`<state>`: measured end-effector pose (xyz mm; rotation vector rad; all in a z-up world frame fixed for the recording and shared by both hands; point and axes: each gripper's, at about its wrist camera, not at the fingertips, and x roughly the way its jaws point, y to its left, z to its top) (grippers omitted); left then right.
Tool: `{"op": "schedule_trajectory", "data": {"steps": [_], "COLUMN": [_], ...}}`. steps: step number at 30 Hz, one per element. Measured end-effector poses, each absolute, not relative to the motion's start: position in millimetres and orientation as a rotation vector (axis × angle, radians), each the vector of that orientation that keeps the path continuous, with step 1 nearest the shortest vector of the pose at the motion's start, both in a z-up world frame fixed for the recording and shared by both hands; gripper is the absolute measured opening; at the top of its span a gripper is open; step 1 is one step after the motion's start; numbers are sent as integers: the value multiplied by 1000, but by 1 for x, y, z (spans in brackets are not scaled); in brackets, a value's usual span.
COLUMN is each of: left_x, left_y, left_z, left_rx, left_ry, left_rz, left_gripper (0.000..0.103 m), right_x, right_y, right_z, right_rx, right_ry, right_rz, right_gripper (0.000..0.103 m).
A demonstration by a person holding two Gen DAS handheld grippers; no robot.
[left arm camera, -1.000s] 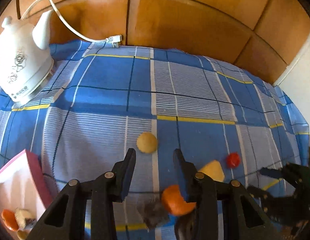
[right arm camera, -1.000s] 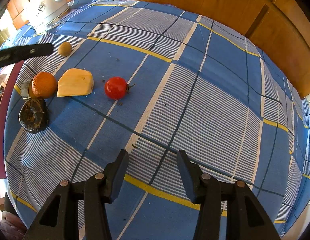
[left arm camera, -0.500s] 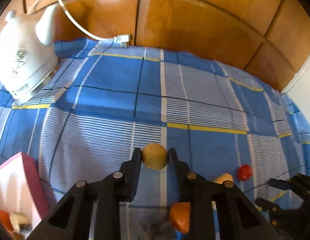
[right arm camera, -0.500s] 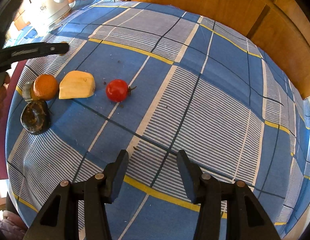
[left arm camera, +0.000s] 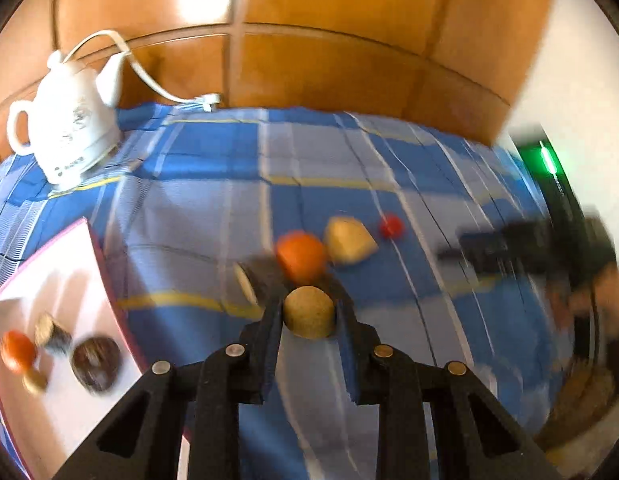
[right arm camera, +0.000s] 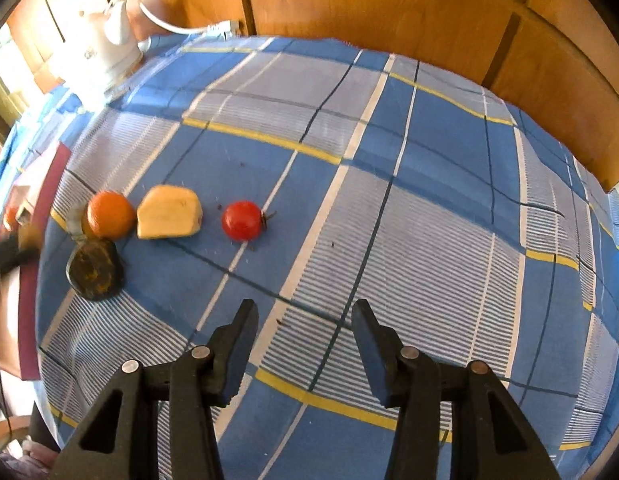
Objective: Organize fruits
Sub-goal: 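Carry the tan ball into the tray and release while right gripper grasps red cherry tomato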
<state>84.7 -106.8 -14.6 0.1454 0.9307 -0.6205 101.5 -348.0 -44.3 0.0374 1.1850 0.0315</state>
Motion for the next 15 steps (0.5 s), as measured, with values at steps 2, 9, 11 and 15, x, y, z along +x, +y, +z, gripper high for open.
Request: {"op": "schedule_trajectory", "data": {"steps": [2,9,11,15], "left_x": [65,30,28,33], "left_y": [-114,-127,-128,-126], "left_z": [-24,-60,-60,-64], "left_rx": [185,226,230,197], "left_ry": [938,978,969,978], "left_rz": [-652,-680,-685,-689], "left_gripper": [27,27,27,27], "right_x": [100,98,102,110], "right_y": [-349,-356,-357,-358], "right_z": [-40,-35,-34,-33], "right_rx": [56,182,232,302], "right_ry": [1160,1096,1087,1092], "right_rz": [36,63,62,61], "right_gripper": [44,34,33,32]}}
